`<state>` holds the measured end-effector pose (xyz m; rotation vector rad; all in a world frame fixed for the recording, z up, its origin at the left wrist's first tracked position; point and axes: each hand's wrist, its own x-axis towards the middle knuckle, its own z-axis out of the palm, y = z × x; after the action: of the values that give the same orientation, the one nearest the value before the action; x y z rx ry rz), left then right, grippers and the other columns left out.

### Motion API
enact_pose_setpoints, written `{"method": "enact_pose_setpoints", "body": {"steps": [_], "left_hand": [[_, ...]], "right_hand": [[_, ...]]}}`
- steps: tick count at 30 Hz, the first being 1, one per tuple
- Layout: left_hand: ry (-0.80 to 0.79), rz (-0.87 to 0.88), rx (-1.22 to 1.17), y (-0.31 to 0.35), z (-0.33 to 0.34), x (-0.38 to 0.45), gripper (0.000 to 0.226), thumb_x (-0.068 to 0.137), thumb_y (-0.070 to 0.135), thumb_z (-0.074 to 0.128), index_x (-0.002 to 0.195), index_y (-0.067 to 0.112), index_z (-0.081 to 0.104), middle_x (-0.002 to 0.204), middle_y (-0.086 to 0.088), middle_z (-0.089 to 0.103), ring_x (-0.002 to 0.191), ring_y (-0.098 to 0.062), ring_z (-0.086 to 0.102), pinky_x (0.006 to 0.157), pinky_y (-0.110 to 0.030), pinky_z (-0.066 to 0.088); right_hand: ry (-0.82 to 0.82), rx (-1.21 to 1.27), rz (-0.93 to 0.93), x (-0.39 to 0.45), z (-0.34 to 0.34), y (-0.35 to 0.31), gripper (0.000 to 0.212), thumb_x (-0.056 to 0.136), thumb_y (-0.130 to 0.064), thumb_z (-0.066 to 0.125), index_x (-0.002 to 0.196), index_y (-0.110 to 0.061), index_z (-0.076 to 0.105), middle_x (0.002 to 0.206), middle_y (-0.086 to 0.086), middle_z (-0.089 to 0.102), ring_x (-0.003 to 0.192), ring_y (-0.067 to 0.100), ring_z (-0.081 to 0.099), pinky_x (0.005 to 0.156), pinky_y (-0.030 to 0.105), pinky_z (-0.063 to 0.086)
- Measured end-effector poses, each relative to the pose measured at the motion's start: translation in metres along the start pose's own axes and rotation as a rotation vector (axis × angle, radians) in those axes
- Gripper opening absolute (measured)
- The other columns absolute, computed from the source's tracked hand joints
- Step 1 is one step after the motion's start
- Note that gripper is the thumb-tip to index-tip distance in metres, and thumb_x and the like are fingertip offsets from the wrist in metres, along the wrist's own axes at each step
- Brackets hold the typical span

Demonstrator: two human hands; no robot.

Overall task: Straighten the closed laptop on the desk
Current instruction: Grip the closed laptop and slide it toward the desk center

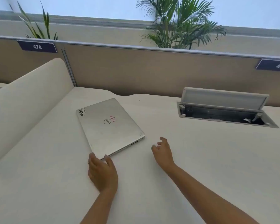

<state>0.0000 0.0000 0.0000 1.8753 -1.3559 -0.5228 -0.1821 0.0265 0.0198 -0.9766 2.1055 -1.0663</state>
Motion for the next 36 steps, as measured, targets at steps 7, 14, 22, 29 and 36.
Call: {"method": "enact_pose_setpoints", "body": {"steps": [7, 14, 22, 29, 36], "left_hand": [[0.104, -0.143, -0.072, -0.008, 0.003, 0.055, 0.037, 0.093, 0.022, 0.040, 0.123, 0.001, 0.046, 0.117, -0.021, 0.059, 0.108, -0.041, 0.053, 0.091, -0.050, 0.037], [0.064, -0.090, 0.028, -0.016, 0.010, 0.099, 0.034, 0.094, 0.028, 0.035, 0.109, 0.008, 0.059, 0.106, -0.018, 0.066, 0.090, -0.039, 0.059, 0.079, -0.042, 0.041], [0.098, -0.081, 0.053, -0.018, 0.023, 0.139, 0.037, 0.092, 0.038, 0.038, 0.101, 0.009, 0.059, 0.099, -0.018, 0.068, 0.095, -0.039, 0.055, 0.086, -0.044, 0.037], [-0.086, -0.152, 0.191, -0.021, 0.025, 0.171, 0.057, 0.084, 0.063, 0.032, 0.078, 0.011, 0.053, 0.082, -0.015, 0.063, 0.085, -0.035, 0.055, 0.086, -0.042, 0.036], [-0.179, -0.127, 0.259, -0.022, 0.021, 0.187, 0.055, 0.090, 0.054, 0.033, 0.065, 0.009, 0.052, 0.075, -0.012, 0.059, 0.077, -0.032, 0.053, 0.082, -0.039, 0.035]], "right_hand": [[-0.126, -0.172, -0.027, 0.046, 0.025, -0.027, 0.057, 0.093, -0.026, 0.050, 0.141, -0.003, 0.028, 0.142, 0.018, 0.037, 0.131, 0.030, 0.040, 0.109, 0.041, 0.035], [-0.166, -0.309, -0.084, 0.086, 0.054, -0.051, 0.060, 0.094, -0.039, 0.047, 0.139, -0.002, 0.033, 0.138, 0.018, 0.042, 0.130, 0.032, 0.036, 0.106, 0.039, 0.032], [-0.265, -0.418, 0.143, 0.138, 0.080, -0.076, 0.072, 0.089, -0.060, 0.038, 0.127, 0.001, 0.043, 0.132, 0.019, 0.048, 0.122, 0.034, 0.045, 0.102, 0.039, 0.036], [-0.301, -0.445, 0.208, 0.151, 0.086, -0.078, 0.081, 0.084, -0.067, 0.037, 0.134, -0.003, 0.036, 0.139, 0.015, 0.039, 0.127, 0.031, 0.039, 0.103, 0.038, 0.035], [-0.343, -0.314, 0.245, 0.161, 0.082, -0.075, 0.079, 0.085, -0.065, 0.040, 0.134, -0.003, 0.039, 0.138, 0.015, 0.044, 0.125, 0.033, 0.044, 0.105, 0.043, 0.039]]}}
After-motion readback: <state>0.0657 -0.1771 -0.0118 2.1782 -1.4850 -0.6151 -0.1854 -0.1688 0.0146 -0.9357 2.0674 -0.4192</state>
